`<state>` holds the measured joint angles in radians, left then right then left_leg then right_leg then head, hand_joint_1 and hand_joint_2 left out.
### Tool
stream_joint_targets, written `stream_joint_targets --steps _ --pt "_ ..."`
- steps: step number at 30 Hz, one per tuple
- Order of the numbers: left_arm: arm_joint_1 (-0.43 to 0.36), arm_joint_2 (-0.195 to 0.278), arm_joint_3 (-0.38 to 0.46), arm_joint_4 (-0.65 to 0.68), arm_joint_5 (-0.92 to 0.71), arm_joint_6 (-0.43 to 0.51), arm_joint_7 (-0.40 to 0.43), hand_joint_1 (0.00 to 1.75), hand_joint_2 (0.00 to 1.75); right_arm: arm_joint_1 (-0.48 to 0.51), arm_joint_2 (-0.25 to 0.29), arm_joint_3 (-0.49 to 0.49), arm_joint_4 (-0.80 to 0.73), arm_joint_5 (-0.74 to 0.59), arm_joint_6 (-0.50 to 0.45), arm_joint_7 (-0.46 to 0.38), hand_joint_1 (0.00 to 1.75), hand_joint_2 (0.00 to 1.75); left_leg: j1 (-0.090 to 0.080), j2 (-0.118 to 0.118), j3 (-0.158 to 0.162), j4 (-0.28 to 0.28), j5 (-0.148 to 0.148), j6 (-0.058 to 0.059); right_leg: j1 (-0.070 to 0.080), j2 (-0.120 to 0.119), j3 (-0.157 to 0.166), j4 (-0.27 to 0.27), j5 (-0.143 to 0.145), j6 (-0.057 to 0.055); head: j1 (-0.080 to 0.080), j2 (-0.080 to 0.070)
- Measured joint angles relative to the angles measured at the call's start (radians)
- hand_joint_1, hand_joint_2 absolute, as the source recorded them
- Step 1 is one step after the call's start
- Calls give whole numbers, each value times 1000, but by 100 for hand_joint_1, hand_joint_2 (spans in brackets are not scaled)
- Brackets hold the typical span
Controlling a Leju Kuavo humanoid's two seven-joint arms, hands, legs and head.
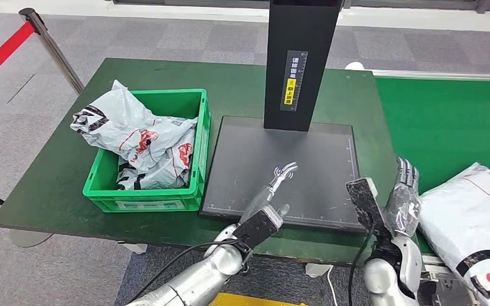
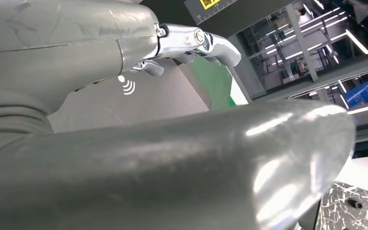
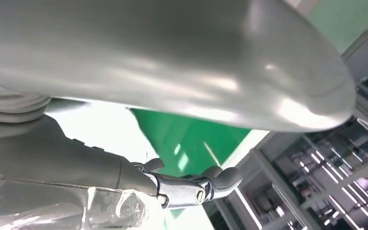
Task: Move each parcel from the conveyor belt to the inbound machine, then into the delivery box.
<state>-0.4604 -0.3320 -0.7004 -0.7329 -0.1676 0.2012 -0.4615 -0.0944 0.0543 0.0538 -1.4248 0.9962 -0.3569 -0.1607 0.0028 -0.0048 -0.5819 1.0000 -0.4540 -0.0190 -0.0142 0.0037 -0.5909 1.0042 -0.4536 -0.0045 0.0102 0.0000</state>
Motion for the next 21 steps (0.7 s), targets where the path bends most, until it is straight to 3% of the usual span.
stream_joint_targets --steps 6,9,13,21 --pt "0 0 0 11 -9 -3 -3 0 0 0 -17 0 0 25 7 12 0 0 0 0 0 0 0 0 0 0 0 0 0 0 0 0" --pt "1 1 5 13 -20 -12 -14 0 0 -3 -40 0 4 153 68 90 0 0 0 0 0 0 0 0 0 0 0 0 0 0 0 0" --pt "7 6 32 5 -53 -29 -26 0 0 -22 -116 0 30 355 173 210 0 0 0 -1 0 0 0 1 -1 -2 0 0 0 0 0 0" --pt "21 9 96 -14 -113 -39 -22 0 0 -110 -292 -38 182 484 343 263 0 0 -1 -3 -1 2 1 5 -4 -4 1 0 1 4 0 0"
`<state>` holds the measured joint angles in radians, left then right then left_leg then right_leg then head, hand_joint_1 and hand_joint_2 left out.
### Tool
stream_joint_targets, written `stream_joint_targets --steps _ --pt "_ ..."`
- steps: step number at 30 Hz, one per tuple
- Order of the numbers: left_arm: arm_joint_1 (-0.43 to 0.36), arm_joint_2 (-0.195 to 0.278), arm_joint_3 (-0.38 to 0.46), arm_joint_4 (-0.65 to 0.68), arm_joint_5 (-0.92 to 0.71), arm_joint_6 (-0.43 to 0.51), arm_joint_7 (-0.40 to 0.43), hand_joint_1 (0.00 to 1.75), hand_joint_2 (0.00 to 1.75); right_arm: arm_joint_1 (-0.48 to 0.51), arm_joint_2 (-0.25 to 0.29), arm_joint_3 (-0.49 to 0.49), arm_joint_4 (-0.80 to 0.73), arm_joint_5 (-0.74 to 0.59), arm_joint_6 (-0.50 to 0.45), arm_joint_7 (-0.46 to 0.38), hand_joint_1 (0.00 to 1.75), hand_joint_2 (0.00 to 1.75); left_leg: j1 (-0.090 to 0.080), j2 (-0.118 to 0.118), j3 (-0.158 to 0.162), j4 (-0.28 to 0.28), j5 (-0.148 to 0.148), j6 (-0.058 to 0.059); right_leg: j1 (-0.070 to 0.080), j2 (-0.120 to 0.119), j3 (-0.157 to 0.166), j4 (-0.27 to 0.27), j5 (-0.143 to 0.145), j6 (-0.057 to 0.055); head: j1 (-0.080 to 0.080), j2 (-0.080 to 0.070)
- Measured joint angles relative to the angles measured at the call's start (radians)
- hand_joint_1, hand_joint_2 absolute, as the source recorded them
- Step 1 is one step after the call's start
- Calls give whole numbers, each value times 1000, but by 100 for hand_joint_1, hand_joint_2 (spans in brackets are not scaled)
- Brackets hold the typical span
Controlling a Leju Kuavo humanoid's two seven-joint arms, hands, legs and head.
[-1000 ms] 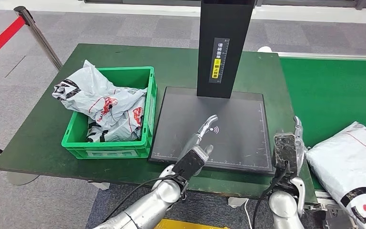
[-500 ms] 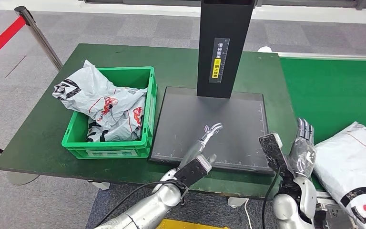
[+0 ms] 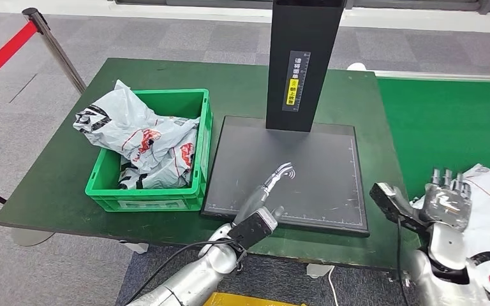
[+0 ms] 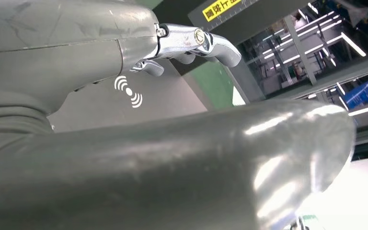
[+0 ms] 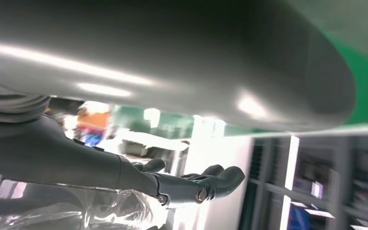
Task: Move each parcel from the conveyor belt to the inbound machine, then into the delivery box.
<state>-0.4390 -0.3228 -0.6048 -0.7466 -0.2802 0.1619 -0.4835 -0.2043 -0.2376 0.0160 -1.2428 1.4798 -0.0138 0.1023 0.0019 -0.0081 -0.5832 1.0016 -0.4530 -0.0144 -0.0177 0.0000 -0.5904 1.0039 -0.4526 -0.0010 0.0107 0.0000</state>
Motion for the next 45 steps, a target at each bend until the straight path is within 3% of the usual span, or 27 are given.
stream_joint_targets --steps 5,11,18,25,34,45 --pt "4 5 26 -14 -13 14 2 0 0 -15 -121 -29 61 -31 94 -36 0 0 -1 0 -1 0 -1 1 -1 -1 0 0 0 0 0 0" --pt "8 15 62 -46 -31 34 14 0 0 -100 -272 -32 159 -115 213 -51 0 0 -3 0 -1 0 0 3 -3 -1 0 0 1 2 0 0" --pt "14 20 86 -68 -37 37 12 0 0 -210 -373 -6 310 -216 259 -97 0 0 -3 0 -2 0 0 4 -3 -1 0 0 1 2 0 0" --pt "14 21 87 -69 -37 39 7 0 0 -239 -378 28 410 -256 226 -102 0 0 -3 -2 -3 0 1 5 -3 -2 0 0 1 2 0 0" --pt "16 23 87 -83 -45 49 14 0 0 -278 -323 85 499 -280 199 -117 0 0 -3 -4 -3 0 2 6 -3 -5 0 0 1 2 0 0" --pt "17 23 88 -90 -75 44 25 0 0 -190 -311 87 446 -344 227 -104 0 0 -4 -5 -3 0 1 6 -3 -6 0 0 0 4 0 0"
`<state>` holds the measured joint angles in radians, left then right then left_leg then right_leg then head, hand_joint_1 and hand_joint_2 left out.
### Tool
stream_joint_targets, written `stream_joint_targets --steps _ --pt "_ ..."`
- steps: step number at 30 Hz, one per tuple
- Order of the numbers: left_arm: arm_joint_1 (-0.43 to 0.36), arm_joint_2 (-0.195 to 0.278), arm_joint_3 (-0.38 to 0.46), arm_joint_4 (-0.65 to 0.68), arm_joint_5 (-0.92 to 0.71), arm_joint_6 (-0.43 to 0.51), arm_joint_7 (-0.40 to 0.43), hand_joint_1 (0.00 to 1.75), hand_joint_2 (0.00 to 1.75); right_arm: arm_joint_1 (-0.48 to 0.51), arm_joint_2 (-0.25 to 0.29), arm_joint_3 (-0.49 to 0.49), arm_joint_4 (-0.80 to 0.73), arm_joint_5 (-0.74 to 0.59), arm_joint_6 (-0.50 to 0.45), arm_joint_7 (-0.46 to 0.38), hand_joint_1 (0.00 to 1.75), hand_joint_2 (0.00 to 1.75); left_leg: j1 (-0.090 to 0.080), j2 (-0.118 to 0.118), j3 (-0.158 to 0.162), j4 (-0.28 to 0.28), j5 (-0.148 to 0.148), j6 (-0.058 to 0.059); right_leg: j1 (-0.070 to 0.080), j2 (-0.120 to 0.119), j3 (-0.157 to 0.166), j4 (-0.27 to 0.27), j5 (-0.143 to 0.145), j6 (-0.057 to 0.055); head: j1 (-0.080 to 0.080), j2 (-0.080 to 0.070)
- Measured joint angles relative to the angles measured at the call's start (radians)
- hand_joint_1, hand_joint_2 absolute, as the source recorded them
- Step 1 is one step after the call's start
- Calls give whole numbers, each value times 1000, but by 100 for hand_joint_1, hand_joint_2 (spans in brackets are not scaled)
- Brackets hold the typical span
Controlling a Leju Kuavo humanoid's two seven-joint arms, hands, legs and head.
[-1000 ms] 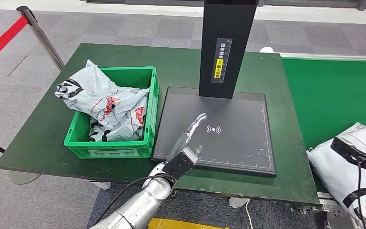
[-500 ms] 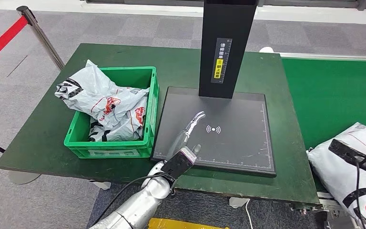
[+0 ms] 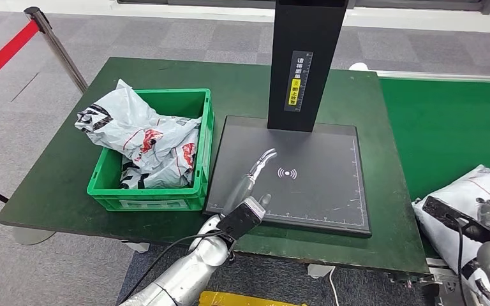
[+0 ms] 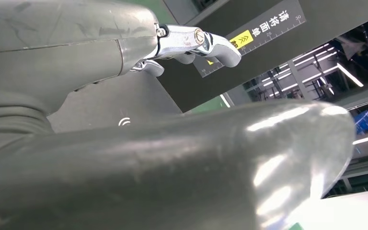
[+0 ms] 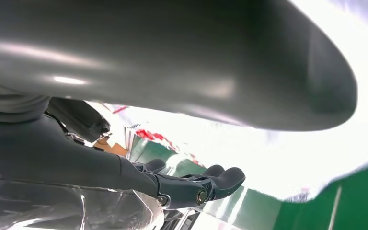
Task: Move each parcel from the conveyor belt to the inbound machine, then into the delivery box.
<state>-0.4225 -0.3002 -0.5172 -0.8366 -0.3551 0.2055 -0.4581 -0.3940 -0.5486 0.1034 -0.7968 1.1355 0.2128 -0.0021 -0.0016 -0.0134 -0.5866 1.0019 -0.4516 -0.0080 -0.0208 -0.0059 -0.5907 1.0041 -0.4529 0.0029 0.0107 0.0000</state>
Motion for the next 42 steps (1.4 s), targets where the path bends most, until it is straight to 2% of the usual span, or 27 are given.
stream_joint_targets --steps 15,29,33,42 --pt "0 0 0 7 -4 -5 -4 0 0 46 8 0 -24 26 18 27 0 0 0 0 0 0 0 0 0 0 0 0 0 0 0 0" --pt "-1 -4 0 9 0 -8 -7 0 0 -32 23 0 80 78 -6 23 0 0 0 0 0 0 0 0 0 0 0 0 0 0 0 0" --pt "-1 -5 0 9 3 -12 -6 0 0 -60 23 6 107 97 -4 23 0 175 0 1 0 0 0 0 0 1 0 0 0 0 0 0" --pt "0 -9 0 9 7 -18 -12 0 0 -146 29 75 214 130 -23 25 0 175 0 0 0 0 0 0 0 0 0 0 0 1 0 0"
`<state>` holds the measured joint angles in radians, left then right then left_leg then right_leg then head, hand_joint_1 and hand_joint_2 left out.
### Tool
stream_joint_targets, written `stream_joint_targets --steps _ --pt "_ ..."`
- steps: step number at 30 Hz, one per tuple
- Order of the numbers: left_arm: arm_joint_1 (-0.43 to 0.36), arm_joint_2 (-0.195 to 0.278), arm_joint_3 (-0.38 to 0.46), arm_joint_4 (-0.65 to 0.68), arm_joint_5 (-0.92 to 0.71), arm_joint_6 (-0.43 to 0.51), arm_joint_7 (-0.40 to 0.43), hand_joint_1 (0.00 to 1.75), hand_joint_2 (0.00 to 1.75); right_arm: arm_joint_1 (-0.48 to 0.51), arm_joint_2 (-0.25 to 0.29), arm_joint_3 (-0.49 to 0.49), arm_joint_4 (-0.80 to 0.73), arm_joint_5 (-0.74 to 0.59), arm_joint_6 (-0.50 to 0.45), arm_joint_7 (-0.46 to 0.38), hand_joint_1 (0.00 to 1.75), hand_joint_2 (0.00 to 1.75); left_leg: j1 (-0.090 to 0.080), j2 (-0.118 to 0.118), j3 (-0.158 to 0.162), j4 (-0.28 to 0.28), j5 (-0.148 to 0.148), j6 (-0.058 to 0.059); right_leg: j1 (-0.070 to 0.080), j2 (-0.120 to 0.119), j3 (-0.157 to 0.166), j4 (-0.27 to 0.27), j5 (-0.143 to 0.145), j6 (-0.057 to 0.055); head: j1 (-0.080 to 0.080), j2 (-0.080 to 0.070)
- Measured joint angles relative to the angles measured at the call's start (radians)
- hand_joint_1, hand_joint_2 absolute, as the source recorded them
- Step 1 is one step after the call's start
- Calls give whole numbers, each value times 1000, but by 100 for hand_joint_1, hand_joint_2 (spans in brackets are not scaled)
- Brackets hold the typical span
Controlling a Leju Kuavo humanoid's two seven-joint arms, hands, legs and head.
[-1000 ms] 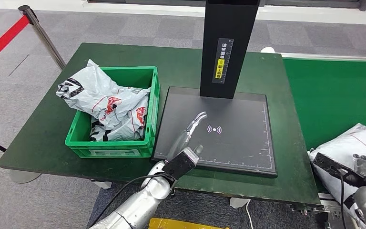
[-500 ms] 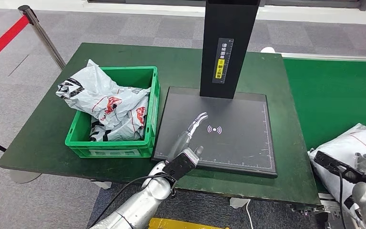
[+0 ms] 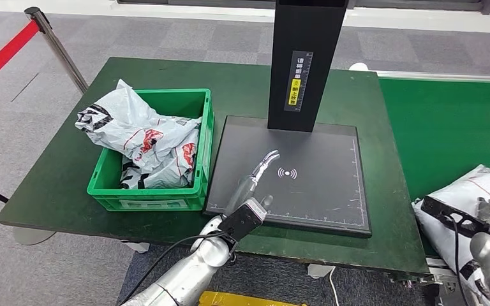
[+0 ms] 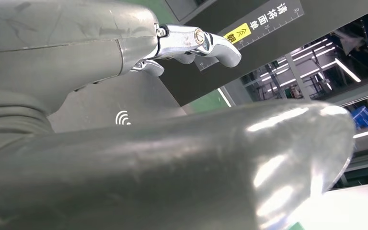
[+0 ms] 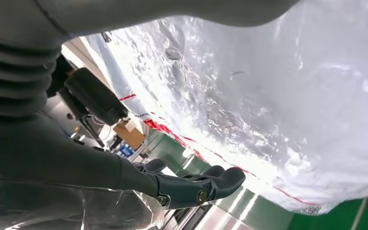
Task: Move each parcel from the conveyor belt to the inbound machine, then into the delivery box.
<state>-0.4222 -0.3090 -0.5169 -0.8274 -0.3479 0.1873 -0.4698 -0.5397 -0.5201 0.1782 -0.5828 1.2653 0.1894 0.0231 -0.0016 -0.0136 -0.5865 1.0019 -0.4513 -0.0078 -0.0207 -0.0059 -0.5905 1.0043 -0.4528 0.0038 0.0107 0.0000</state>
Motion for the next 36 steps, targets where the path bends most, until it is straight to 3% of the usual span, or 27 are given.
stream_joint_targets --steps 16,29,33,36 --pt "2 -1 0 20 12 -1 -16 0 0 -19 10 76 67 -40 0 -19 0 175 0 -1 0 1 0 0 0 -1 1 0 0 0 0 0" --pt "-4 -6 0 46 13 -9 -20 0 0 -3 23 83 70 -82 -11 -23 0 175 0 -2 1 3 -1 2 0 -2 3 0 -1 2 0 0" --pt "-4 -6 0 53 14 -9 -20 0 0 -3 30 84 76 -88 -11 -24 21 175 0 -1 1 4 -1 2 0 -2 4 0 0 2 0 0" --pt "-5 -6 0 56 14 -9 -20 0 0 -3 35 89 81 -92 -12 -26 21 175 0 -1 1 4 -1 2 0 -1 4 0 0 3 0 0"
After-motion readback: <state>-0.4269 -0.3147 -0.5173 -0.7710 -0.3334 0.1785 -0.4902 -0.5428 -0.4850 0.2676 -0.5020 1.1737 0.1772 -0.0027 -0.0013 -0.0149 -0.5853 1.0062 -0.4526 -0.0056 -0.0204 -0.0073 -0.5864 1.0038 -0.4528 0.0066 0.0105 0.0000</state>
